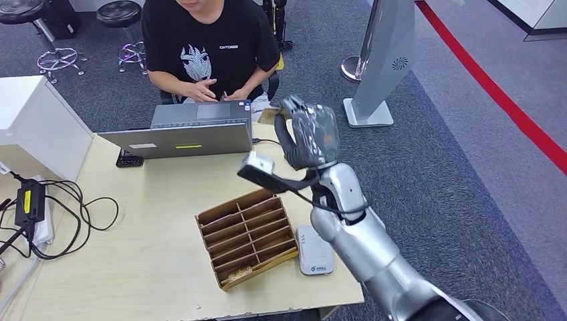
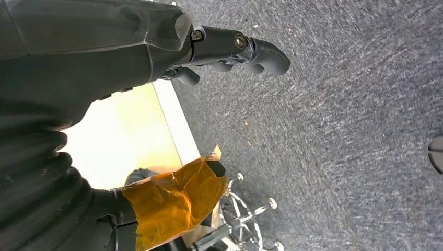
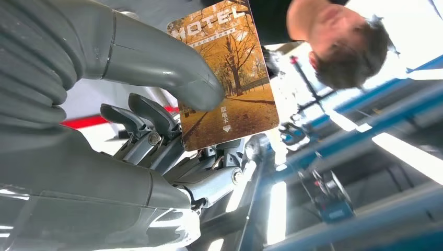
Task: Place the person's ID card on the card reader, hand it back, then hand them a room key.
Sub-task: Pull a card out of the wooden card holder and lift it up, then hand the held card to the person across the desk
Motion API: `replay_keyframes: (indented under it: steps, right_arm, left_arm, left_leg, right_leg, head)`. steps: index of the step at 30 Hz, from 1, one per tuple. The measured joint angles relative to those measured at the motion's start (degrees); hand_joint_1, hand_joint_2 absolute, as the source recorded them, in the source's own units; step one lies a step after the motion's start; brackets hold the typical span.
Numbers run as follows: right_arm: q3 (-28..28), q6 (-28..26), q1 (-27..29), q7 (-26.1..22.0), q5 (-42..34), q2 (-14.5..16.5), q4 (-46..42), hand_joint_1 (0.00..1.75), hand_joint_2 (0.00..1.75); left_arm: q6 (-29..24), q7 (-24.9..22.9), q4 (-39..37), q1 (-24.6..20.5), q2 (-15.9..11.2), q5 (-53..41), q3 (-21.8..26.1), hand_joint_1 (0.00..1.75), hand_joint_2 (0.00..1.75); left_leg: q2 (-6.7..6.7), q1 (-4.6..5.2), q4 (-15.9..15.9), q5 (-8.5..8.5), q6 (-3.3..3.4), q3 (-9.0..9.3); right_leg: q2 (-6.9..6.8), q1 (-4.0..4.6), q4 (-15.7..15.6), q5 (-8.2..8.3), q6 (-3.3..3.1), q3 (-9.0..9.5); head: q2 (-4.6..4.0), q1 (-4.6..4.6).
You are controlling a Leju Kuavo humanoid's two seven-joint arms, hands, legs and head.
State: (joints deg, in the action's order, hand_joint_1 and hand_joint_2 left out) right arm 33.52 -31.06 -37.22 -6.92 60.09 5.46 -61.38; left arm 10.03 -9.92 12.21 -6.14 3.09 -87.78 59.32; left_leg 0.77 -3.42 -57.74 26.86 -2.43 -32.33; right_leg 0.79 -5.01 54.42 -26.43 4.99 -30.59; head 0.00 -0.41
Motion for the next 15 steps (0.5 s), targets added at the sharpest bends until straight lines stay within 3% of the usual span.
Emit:
replay_keyframes:
  steps: [3,6,15]
  right_arm:
    - [1.11,3.83,-11.78,4.62,1.21,2.18,11.98,1.75,1.75]
    - [1.89,6.01,-19.09,6.91,2.18,4.03,21.03,1.75,1.75]
    - [3.4,6.54,-24.68,8.27,3.44,6.31,32.82,1.75,1.75]
  left_arm:
    - [1.08,-0.72,-0.01,-1.03,0.03,-0.37,-1.37,0.0,1.75]
    - [1.54,-0.95,-0.01,-1.78,0.1,-0.41,-2.59,0.0,1.75]
    - [2.0,-0.97,0.0,-2.41,0.26,-0.41,-4.39,0.0,1.75]
  left_leg:
    - [0.16,-0.01,-0.01,-0.1,0.04,-0.04]
    - [0.26,-0.01,-0.02,-0.11,0.06,-0.07]
    - [0.22,0.0,-0.02,-0.06,0.05,-0.17]
  right_leg:
    - [-0.17,0.01,0.04,0.04,-0.04,0.02]
    - [-0.28,0.01,0.04,0.04,-0.05,0.04]
    - [-0.25,0.01,-0.01,0.03,-0.04,-0.06]
  head:
    - [0.0,0.0]
    - [0.0,-0.01]
    - [0.0,-0.01]
